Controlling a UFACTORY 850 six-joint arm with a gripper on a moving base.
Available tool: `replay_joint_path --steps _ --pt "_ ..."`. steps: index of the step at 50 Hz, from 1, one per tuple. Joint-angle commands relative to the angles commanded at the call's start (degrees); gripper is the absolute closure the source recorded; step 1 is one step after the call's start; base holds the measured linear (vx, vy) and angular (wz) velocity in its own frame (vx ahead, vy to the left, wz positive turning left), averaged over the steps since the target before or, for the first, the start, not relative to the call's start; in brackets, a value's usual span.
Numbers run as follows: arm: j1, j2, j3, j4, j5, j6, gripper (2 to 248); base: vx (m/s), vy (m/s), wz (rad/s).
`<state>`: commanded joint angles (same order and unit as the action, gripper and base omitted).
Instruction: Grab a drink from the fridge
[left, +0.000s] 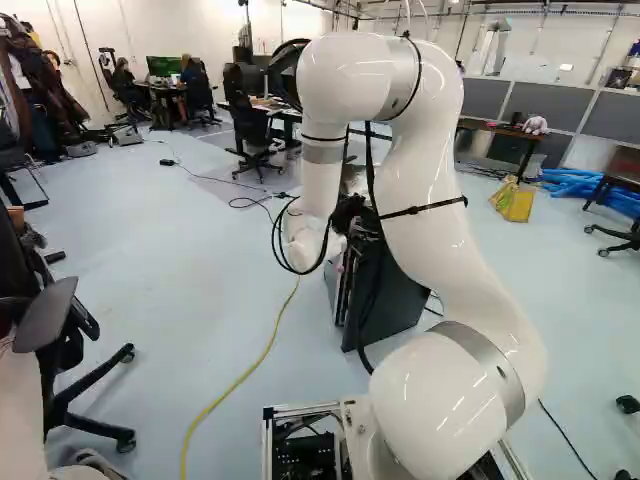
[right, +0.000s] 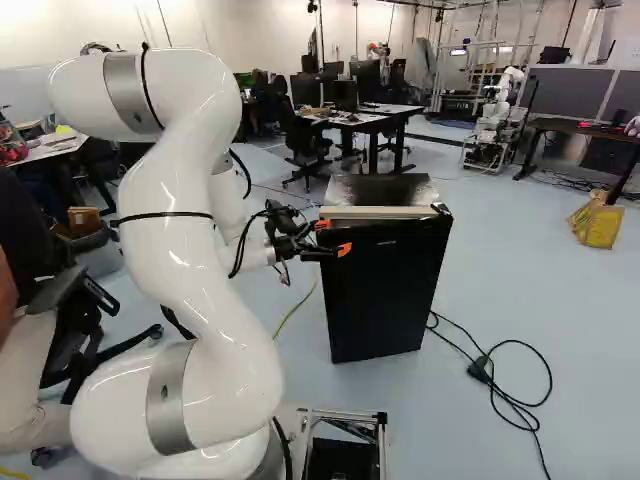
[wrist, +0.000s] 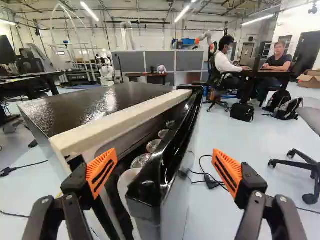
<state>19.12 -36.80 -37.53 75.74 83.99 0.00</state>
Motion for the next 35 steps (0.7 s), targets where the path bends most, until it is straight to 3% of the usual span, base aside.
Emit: replay_joint_path --steps 35 --pt "0.89 5.53 11.75 0.0 0.0 0.0 3 0.0 0.0 0.0"
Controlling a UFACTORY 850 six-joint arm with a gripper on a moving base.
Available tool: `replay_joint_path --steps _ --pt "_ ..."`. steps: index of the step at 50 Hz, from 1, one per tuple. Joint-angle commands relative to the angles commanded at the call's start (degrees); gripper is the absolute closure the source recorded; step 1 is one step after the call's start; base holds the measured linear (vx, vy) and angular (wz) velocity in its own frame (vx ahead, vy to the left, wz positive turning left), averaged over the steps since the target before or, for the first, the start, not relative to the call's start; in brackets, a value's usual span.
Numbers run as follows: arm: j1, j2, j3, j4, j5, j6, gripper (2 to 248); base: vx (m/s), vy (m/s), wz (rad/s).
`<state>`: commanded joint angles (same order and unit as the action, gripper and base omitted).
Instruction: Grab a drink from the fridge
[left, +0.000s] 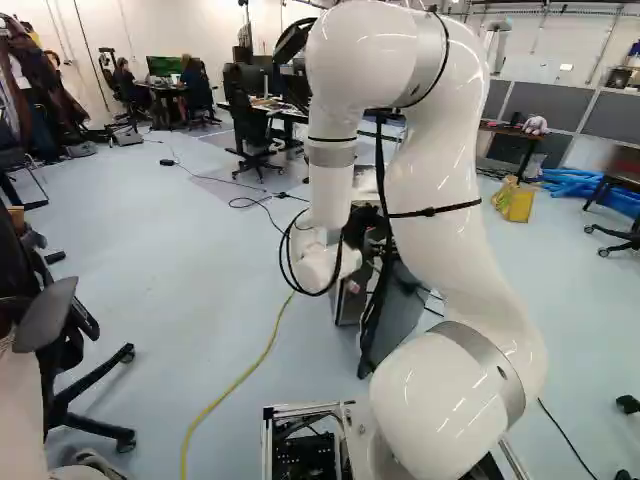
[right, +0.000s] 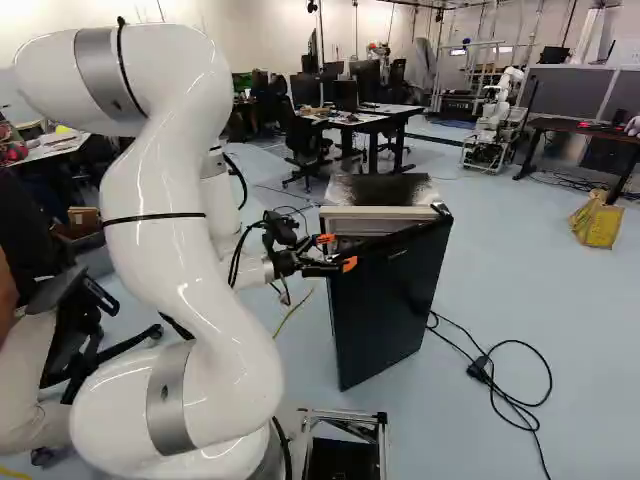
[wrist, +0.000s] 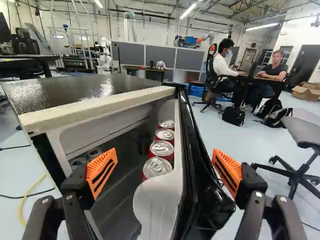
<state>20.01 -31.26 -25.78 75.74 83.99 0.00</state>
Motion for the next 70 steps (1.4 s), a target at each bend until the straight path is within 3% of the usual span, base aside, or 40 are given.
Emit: replay_joint_path --steps 34,70 --pt "0.54 4.54 10.56 0.73 0.0 0.0 3 0.0 0.0 0.0" --pt "-4.93 6.64 17.0 7.55 2.33 0.0 3 0.0 0.0 0.0"
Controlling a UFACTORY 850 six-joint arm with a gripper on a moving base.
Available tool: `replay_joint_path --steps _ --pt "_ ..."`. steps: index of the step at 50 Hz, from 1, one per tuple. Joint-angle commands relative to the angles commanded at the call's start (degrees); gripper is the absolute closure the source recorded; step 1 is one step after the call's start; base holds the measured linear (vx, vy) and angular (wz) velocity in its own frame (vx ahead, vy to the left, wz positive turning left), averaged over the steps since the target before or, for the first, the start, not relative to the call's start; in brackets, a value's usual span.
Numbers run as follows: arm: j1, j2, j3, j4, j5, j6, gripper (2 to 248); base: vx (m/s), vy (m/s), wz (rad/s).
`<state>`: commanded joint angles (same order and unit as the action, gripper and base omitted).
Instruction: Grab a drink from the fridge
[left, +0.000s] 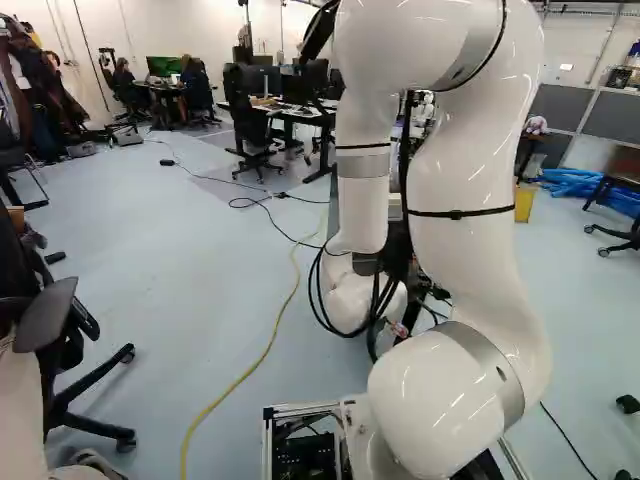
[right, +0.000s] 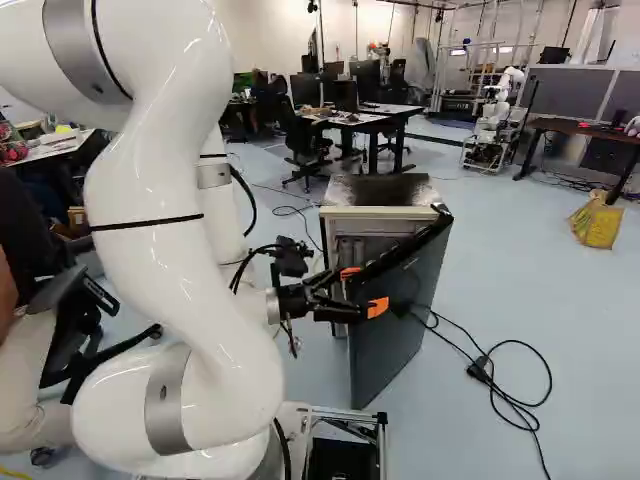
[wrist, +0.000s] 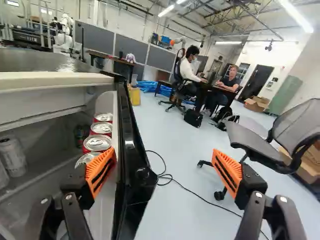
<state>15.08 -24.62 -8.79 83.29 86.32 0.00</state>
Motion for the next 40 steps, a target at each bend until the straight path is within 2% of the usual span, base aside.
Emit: replay_joint_path --steps 18,28,40 --pt "-4.64 0.29 1.52 3.58 1.21 0.0 3 0.0 0.0 0.0" --pt "-9.31 0.13 0.17 4.6 1.28 0.0 3 0.0 0.0 0.0" --pt "-15.69 -0.47 -3.38 5.57 1.29 0.0 3 0.0 0.0 0.0"
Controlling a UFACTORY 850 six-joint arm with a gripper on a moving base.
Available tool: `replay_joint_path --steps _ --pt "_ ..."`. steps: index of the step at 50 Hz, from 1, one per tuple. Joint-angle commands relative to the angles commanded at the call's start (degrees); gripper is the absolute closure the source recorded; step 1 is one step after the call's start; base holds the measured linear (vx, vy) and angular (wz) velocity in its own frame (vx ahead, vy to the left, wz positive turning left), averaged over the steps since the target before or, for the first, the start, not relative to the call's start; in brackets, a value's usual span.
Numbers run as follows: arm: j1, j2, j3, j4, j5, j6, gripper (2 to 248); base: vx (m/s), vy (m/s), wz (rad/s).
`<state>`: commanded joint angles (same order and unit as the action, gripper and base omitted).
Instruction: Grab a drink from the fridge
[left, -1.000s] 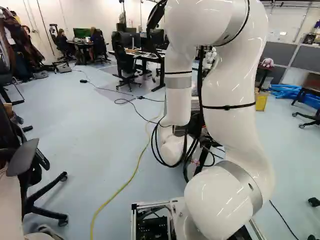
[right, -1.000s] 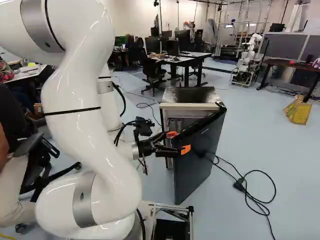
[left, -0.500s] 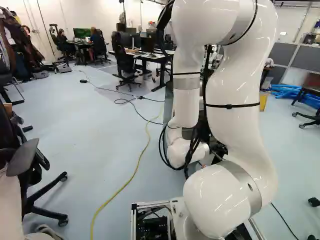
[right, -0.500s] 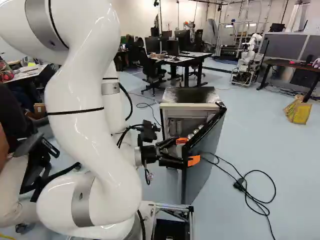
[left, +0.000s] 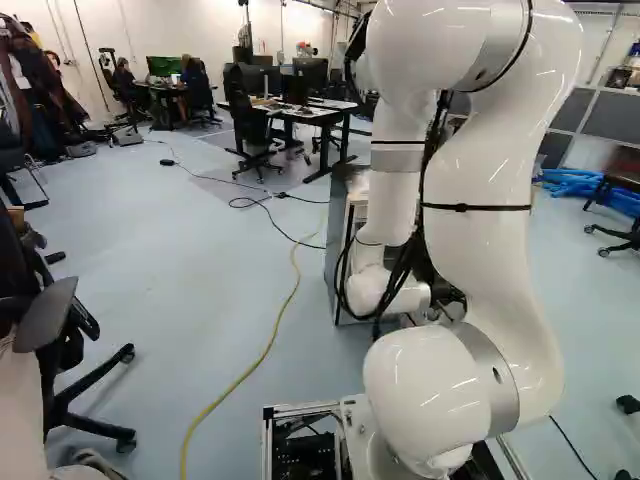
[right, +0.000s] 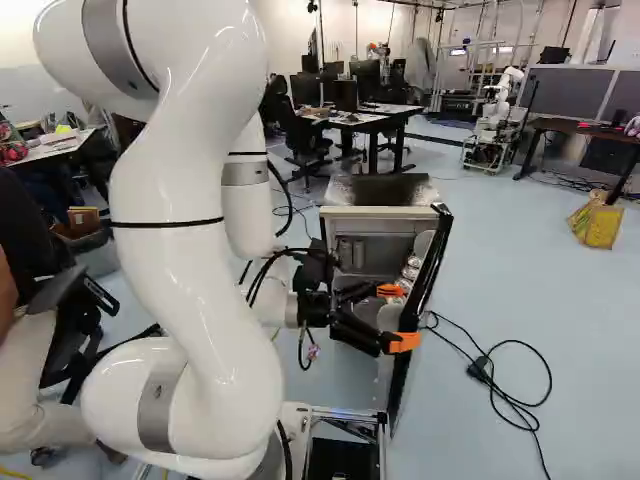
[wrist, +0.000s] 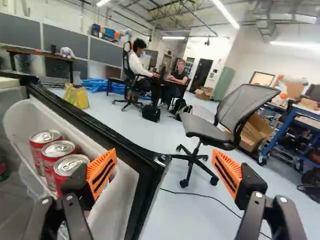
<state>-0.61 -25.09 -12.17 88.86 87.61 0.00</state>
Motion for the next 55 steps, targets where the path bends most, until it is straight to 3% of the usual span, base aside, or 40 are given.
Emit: replay_joint_path --steps 27,55 --pt "-12.66 -2.64 -9.98 2.78 -1.02 0.0 3 0.0 0.0 0.0" --pt "-22.74 -6.3 -20.49 3.84 -2.0 0.0 3 0.0 0.0 0.0"
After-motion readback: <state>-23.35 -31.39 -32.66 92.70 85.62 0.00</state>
